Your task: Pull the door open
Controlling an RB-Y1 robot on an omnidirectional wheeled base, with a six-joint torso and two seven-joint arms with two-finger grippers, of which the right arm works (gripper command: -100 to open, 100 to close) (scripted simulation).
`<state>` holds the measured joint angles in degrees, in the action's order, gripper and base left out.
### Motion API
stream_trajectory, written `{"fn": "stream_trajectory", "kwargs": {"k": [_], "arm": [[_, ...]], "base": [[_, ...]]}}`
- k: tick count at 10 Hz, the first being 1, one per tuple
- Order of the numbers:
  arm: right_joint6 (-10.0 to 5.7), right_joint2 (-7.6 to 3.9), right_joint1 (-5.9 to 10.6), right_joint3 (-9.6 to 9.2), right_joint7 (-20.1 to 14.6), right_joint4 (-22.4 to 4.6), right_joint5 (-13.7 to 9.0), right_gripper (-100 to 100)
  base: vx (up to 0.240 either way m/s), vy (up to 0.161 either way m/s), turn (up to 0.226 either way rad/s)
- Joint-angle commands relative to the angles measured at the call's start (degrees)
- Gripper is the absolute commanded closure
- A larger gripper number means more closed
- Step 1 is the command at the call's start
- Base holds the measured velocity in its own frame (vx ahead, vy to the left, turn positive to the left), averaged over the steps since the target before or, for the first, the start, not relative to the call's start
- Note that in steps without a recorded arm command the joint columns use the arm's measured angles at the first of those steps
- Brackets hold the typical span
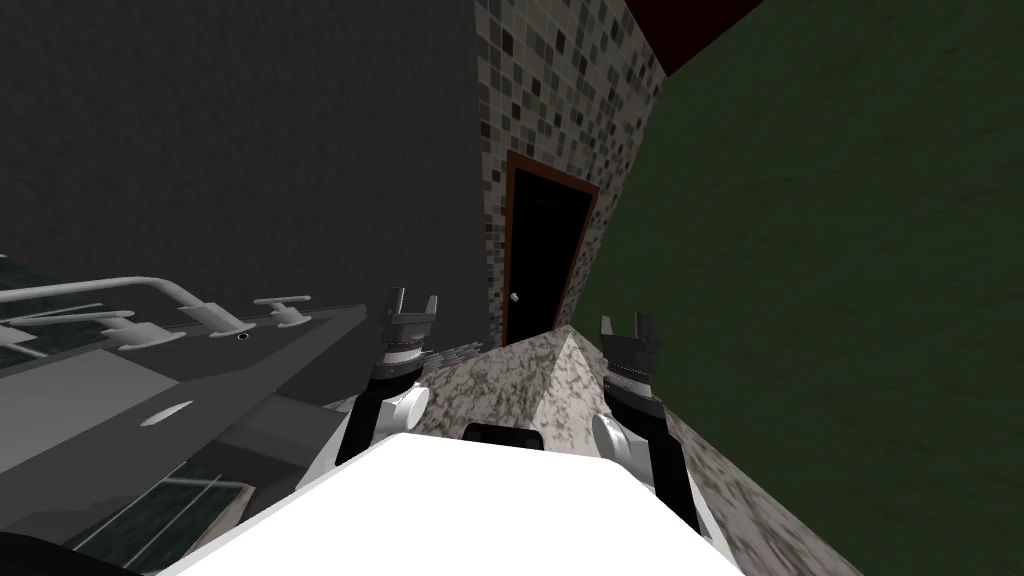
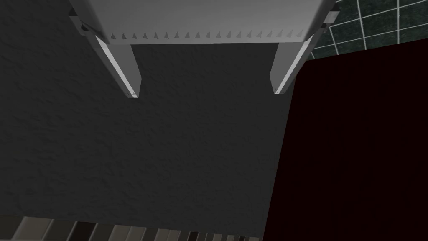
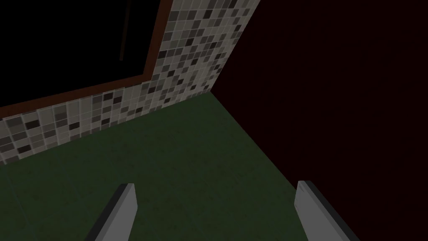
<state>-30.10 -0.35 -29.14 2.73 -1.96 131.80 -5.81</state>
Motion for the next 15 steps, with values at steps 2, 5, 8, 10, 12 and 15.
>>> {"fn": "stream_trajectory", "kwargs": {"k": [2,5,8,10,12,15], "arm": [[-0.43,-0.45,0.85,-0.49,3.22,-2.71,0.59,-100],[-0.86,-0.84,1.68,-0.98,6.32,-5.38,1.17,-100],[-1.4,-1.28,2.75,-1.61,10.24,-8.83,1.92,-100],[-1.84,-1.59,3.62,-2.12,13.32,-11.6,2.52,-100],[-2.31,-1.88,4.54,-2.66,16.54,-14.57,3.17,-100],[-3.09,-2.3,6.06,-3.54,21.43,-19.45,4.23,-100]], "base": [[0.114,0.013,0.034],[0.108,0.004,0.019],[0.093,0.011,0.028],[0.091,0.011,0.035],[0.102,0.005,0.033],[0.096,0.012,0.039]]}}
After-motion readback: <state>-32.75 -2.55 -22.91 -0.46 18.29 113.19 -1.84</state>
